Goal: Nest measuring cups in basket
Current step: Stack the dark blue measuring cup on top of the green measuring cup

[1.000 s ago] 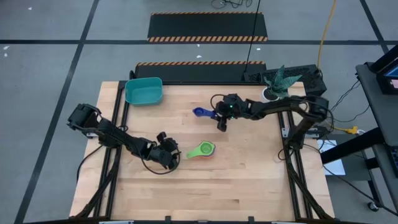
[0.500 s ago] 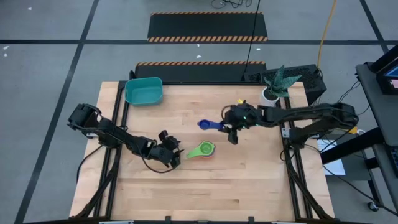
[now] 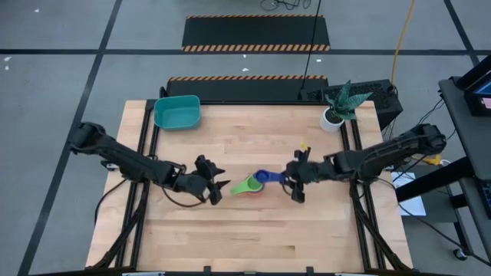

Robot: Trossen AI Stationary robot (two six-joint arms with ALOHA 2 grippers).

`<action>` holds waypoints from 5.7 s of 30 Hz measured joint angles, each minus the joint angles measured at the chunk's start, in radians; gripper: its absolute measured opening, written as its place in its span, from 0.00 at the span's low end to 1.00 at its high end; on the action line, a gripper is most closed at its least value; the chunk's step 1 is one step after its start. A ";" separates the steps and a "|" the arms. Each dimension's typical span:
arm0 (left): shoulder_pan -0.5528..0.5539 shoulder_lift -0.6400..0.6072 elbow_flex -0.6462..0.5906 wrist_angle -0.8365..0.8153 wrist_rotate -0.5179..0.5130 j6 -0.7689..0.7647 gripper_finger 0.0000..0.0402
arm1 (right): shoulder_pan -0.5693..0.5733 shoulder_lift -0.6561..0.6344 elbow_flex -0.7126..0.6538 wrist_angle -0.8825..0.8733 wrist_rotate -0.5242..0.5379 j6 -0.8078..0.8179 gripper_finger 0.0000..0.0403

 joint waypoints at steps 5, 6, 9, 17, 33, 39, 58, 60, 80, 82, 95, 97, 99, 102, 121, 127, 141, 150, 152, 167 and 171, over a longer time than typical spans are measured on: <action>-0.011 -0.045 0.043 0.015 -0.004 0.041 0.53 | 0.075 0.001 -0.041 0.000 0.059 0.074 0.32; -0.012 -0.047 0.060 0.008 -0.006 0.058 0.53 | 0.085 0.000 -0.044 0.002 0.064 0.089 0.32; -0.015 -0.046 0.122 0.023 -0.008 0.115 0.53 | 0.109 0.000 -0.051 0.003 0.067 0.139 0.32; -0.051 -0.045 0.196 0.022 -0.011 0.183 0.53 | 0.217 0.001 -0.067 0.035 0.218 0.323 0.32; -0.155 0.003 0.198 0.116 -0.072 0.164 0.53 | 0.319 0.040 -0.067 0.427 0.409 0.177 0.32; -0.150 0.025 0.198 0.202 -0.069 0.219 0.53 | 0.336 0.041 -0.067 0.531 0.496 0.078 0.32; -0.104 0.228 0.196 0.735 -0.106 0.325 0.53 | 0.476 0.073 -0.067 0.778 0.965 -0.151 0.32; -0.098 0.266 0.196 0.818 -0.106 0.332 0.53 | 0.477 0.103 -0.066 0.844 0.978 -0.190 0.32; -0.130 0.121 0.198 0.699 -0.060 0.184 0.53 | 0.520 0.182 -0.066 0.999 0.978 -0.571 0.32; -0.132 0.108 0.198 0.666 -0.059 0.154 0.53 | 0.521 0.182 -0.066 0.976 0.978 -0.569 0.32; -0.114 0.098 0.197 0.543 -0.050 -0.052 0.53 | 0.520 0.183 -0.066 0.878 0.977 -0.539 0.34; -0.105 0.098 0.198 0.535 -0.048 -0.071 0.53 | 0.520 0.183 -0.066 0.861 0.976 -0.538 0.34; -0.091 0.098 0.197 0.501 -0.030 -0.096 0.53 | 0.520 0.186 -0.066 0.848 0.975 -0.537 0.35; -0.069 0.098 0.197 0.446 -0.023 -0.138 0.53 | 0.516 0.204 -0.066 0.846 0.974 -0.532 0.35; -0.033 0.098 0.197 0.355 0.056 -0.209 0.53 | 0.412 0.340 -0.042 0.761 0.892 -0.456 0.35; -0.031 0.098 0.197 0.321 0.075 -0.228 0.53 | 0.407 0.340 -0.042 0.748 0.890 -0.434 0.35; -0.023 0.098 0.197 0.313 0.105 -0.229 0.47 | 0.407 0.340 -0.042 0.748 0.894 -0.434 0.35; -0.023 0.099 0.197 0.301 0.105 -0.225 0.21 | 0.407 0.340 -0.042 0.749 0.895 -0.434 0.35; -0.023 0.099 0.197 0.284 0.106 -0.225 0.16 | 0.407 0.340 -0.042 0.753 0.896 -0.434 0.35; -0.011 0.099 0.197 0.267 0.108 -0.253 0.05 | 0.407 0.340 -0.043 0.754 0.902 -0.437 0.35; -0.010 0.099 0.197 0.268 0.109 -0.249 0.05 | 0.407 0.340 -0.043 0.754 0.902 -0.440 0.35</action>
